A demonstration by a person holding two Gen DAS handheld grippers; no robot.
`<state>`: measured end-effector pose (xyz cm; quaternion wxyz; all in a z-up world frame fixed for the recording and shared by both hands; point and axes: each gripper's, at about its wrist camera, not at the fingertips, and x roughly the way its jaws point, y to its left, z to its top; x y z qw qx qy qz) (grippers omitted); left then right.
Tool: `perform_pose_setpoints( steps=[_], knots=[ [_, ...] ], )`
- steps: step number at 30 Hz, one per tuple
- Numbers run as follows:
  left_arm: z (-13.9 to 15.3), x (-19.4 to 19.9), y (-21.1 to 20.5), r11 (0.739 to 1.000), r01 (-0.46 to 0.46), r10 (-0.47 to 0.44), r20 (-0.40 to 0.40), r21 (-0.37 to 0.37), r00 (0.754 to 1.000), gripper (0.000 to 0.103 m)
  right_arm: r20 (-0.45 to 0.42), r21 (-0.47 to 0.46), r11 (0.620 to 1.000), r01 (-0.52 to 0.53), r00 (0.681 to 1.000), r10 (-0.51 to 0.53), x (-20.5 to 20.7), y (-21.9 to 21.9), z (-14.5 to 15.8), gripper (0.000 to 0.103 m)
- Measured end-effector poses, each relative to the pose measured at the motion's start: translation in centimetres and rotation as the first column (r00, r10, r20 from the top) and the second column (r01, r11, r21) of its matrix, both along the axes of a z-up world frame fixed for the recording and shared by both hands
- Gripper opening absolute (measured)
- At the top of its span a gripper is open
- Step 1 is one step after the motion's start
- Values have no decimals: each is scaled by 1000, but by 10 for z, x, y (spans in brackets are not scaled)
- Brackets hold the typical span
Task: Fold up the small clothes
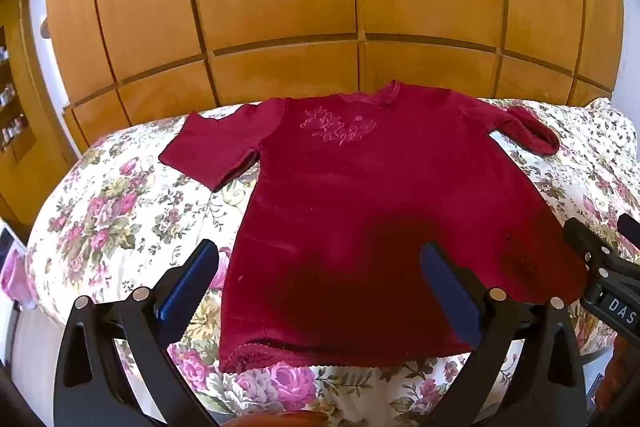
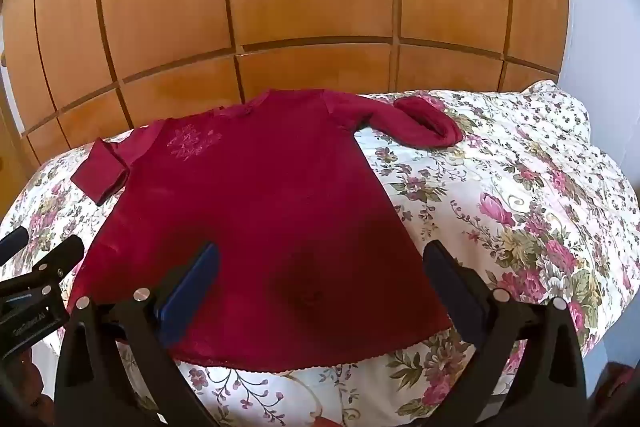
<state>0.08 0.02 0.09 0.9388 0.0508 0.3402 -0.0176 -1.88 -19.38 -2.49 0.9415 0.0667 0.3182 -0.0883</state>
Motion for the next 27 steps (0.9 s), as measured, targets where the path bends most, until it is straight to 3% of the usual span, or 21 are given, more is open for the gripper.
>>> perform_pose_setpoints(
  steps=[9,27],
  knots=[
    [-2,-8,9,999,-4,4,0,-33,1000,100,-16,0,1000,-3,1000,3,4,5,-3,101],
    [-9,-2,6,1000,-5,5,-28,-29,1000,100,-36,0,1000,-12,999,11,3,4,-5,101]
  ],
)
